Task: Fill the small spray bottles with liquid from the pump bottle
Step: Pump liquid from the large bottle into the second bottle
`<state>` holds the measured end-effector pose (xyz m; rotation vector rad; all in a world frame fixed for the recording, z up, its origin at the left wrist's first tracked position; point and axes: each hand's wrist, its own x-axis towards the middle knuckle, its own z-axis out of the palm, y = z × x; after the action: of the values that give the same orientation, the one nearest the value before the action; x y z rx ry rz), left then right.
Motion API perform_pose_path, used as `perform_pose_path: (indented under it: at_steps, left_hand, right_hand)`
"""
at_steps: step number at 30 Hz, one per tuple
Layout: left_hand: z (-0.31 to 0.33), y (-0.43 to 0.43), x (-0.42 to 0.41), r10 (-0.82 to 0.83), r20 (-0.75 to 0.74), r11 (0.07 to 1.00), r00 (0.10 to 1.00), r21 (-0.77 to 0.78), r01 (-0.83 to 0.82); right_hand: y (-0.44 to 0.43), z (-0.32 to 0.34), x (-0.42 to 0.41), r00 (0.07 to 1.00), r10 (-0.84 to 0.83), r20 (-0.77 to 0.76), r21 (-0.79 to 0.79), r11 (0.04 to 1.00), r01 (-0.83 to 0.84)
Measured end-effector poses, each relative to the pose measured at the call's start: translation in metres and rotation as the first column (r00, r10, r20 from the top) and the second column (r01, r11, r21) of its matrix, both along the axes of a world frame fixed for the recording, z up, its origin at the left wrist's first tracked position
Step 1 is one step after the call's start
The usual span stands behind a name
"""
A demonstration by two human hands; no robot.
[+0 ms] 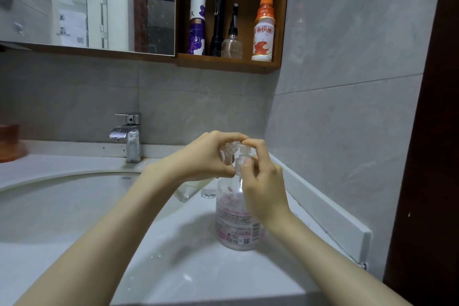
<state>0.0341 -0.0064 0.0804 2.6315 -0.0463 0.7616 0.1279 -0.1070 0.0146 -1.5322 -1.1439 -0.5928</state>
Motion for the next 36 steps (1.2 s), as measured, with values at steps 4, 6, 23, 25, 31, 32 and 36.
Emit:
perform_pose_path:
  at_steps: [4, 6, 23, 25, 31, 32, 36]
  left_hand:
    - [-0.004, 0.001, 0.000, 0.011, -0.024, 1.000, 1.000, -0.011, -0.011]
    - [-0.003, -0.001, 0.000, 0.008, -0.033, 1.000, 0.999, -0.012, -0.009]
    - [0.007, -0.003, -0.007, 0.013, -0.081, 1.000, 0.997, -0.004, -0.014]
    - [0.006, -0.003, -0.007, 0.017, -0.073, 1.000, 0.997, 0.001, -0.016]
    - [0.005, -0.003, -0.005, 0.035, -0.029, 0.999, 0.999, 0.036, -0.034]
    - [0.005, -0.003, -0.005, 0.036, -0.019, 0.999, 0.999, 0.036, -0.035]
    - [0.001, -0.004, -0.003, 0.041, -0.013, 0.998, 0.999, 0.045, -0.040]
  right_hand:
    - [0.001, -0.005, -0.001, 1.000, 0.014, -0.020, -0.022, 1.000, -0.014]
    - [0.000, -0.007, -0.001, 1.000, 0.002, -0.024, -0.012, 1.000, -0.002]
    - [-0.002, -0.005, -0.004, 1.000, -0.025, -0.008, -0.018, 1.000, 0.025]
    - [-0.002, -0.006, -0.004, 1.000, -0.021, -0.011, -0.023, 1.000, 0.020]
    - [0.000, -0.001, -0.004, 1.000, 0.004, -0.001, -0.003, 1.000, -0.004]
    - [0.000, 0.001, -0.004, 1.000, 0.005, -0.002, -0.005, 1.000, -0.005]
    - [0.000, 0.001, -0.003, 1.000, 0.009, -0.019, -0.016, 1.000, -0.009]
